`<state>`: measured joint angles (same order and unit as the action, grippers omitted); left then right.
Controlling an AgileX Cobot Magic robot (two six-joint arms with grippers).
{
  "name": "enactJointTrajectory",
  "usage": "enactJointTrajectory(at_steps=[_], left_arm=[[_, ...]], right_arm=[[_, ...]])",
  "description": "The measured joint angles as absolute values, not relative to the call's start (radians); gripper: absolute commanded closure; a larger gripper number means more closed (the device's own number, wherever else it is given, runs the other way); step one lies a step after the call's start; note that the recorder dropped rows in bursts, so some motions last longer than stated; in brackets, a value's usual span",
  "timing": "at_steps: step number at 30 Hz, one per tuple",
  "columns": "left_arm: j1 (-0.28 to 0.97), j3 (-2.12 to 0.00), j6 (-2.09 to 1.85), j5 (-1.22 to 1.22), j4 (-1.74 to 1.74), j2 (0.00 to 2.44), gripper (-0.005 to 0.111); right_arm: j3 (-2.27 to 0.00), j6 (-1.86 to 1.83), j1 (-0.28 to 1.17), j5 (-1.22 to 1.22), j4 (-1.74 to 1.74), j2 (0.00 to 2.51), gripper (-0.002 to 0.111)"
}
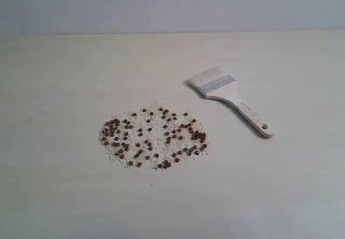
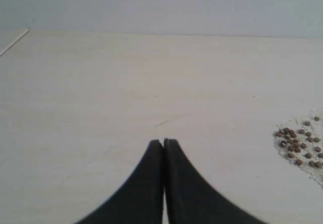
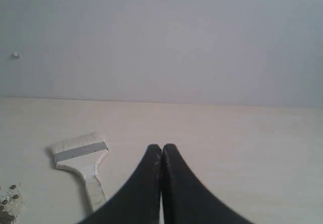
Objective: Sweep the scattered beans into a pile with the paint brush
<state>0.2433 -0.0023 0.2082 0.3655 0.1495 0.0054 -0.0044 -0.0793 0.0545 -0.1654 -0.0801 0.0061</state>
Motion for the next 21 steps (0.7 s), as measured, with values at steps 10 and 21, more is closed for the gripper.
enactJointTrajectory(at_steps=[10, 21], left_arm=[[0.243, -0.002, 0.206, 0.347, 0.167, 0.005, 0.107], [0.243, -0.002, 0.148, 0.33, 0.19, 0.005, 0.107]], right_arm=[[-0.004, -0.079, 0.054, -0.165, -0.08, 0.006, 0.108], [-0.004, -0.079, 0.054, -0.165, -0.08, 0.006, 0.108]])
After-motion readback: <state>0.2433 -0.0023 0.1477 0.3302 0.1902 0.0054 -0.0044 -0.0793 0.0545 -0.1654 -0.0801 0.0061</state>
